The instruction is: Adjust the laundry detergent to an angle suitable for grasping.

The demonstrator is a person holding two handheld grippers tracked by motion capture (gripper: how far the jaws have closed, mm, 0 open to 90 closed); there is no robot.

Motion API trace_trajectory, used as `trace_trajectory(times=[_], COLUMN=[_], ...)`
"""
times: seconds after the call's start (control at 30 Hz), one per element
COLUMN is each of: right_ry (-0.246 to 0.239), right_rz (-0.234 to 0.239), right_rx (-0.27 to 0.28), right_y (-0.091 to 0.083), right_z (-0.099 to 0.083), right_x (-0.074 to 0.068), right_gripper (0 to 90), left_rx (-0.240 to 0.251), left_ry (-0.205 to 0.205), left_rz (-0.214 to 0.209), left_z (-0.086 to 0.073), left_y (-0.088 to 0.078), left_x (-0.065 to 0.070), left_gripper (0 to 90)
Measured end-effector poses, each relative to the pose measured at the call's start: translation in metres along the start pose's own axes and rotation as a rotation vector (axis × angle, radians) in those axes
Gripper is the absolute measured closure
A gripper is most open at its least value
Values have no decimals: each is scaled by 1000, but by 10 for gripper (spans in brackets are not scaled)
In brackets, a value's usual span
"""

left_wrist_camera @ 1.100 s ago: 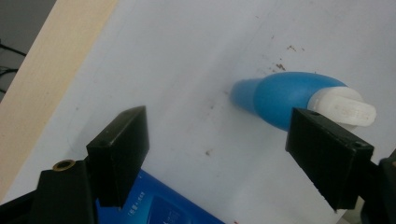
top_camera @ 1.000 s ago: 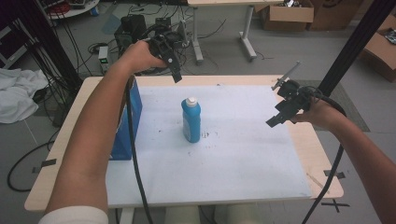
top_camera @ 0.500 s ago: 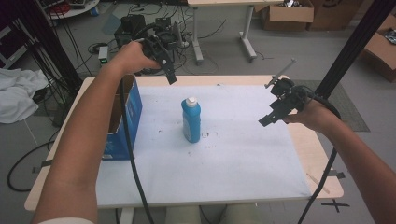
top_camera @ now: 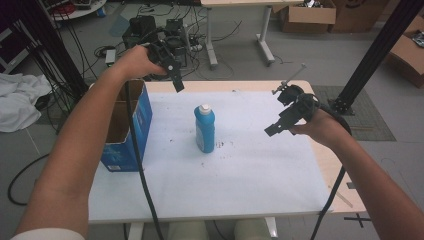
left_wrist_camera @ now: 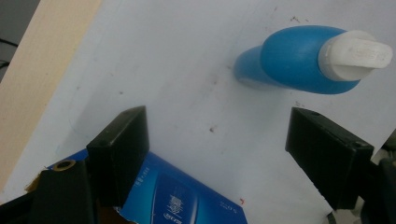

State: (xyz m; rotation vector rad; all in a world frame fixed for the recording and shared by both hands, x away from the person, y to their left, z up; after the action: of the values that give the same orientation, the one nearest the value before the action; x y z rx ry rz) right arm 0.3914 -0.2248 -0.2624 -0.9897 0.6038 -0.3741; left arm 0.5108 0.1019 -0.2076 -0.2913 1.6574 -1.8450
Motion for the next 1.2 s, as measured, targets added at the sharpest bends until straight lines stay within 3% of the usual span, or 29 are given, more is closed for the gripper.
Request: trace_trajectory(times=[0.27, 0.3, 0.67, 1.2], right_ry=[-2, 9, 48, 105], right_rz=[-15, -14, -44, -70], right_rx=[3, 26, 84, 147], right_y=[11, 14, 31, 52], right_z=[7, 12, 29, 46], right_x=[-24, -30, -45, -57], right_gripper=[163, 160, 152, 157], left_rx=[-10, 0, 2, 9], left_ry=[-8, -11, -19, 9], left_rz=[4, 0, 5, 4], left_z=[-6, -7, -16, -19], left_y=[-5, -6, -5, -3], left_x=[4, 3, -2, -1], left_gripper=[222, 223, 221, 222])
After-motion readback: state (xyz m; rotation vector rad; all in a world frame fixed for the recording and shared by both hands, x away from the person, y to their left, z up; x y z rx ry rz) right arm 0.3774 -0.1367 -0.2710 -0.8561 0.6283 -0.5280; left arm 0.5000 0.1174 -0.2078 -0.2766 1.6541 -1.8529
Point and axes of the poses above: each handheld gripper's, and its own axes: y roughly forward along the jaws, z roughly out of its top, x roughly to its right, the point moved 2 cm from there along y, roughly forward along the jaws, and after that the axes turned 15 degrees about z, right-handed, at the moved point
